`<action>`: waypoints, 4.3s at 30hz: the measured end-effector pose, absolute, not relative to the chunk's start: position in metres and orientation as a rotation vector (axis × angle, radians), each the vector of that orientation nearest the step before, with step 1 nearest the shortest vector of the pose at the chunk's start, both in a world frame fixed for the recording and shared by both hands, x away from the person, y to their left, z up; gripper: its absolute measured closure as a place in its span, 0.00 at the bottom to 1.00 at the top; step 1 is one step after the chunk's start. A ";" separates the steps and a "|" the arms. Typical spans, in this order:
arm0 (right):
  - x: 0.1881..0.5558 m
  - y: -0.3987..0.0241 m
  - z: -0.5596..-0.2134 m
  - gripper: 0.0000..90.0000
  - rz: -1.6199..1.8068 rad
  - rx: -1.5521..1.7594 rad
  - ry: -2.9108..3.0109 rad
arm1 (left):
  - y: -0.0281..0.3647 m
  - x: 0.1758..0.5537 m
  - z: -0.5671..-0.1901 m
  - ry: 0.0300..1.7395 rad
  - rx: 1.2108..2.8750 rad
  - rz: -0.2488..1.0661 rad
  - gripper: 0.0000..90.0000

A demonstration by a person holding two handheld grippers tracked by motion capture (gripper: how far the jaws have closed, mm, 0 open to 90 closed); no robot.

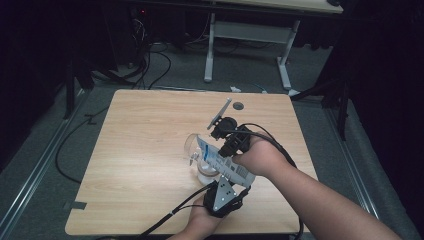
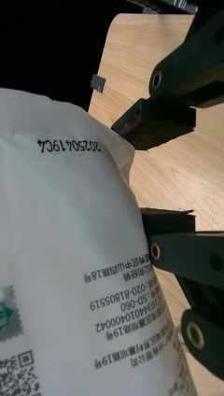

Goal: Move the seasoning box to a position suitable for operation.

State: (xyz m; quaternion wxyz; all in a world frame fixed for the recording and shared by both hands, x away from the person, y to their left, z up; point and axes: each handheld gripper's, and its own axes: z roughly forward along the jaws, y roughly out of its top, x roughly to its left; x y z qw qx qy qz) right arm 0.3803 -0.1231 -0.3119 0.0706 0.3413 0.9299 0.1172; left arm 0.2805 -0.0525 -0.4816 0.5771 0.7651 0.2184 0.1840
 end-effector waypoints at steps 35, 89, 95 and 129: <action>0.383 -0.119 -0.311 1.00 0.353 1.008 2.799 | -0.052 0.283 -0.480 0.520 1.781 0.435 0.67; 0.384 -0.118 -0.309 1.00 0.361 1.008 2.794 | -0.053 0.284 -0.476 0.513 1.773 0.431 0.67; 0.385 -0.117 -0.309 1.00 0.364 0.993 2.797 | -0.053 0.284 -0.475 0.515 1.770 0.430 0.67; 0.385 -0.116 -0.309 1.00 0.364 0.987 2.799 | -0.052 0.284 -0.475 0.516 1.763 0.430 0.67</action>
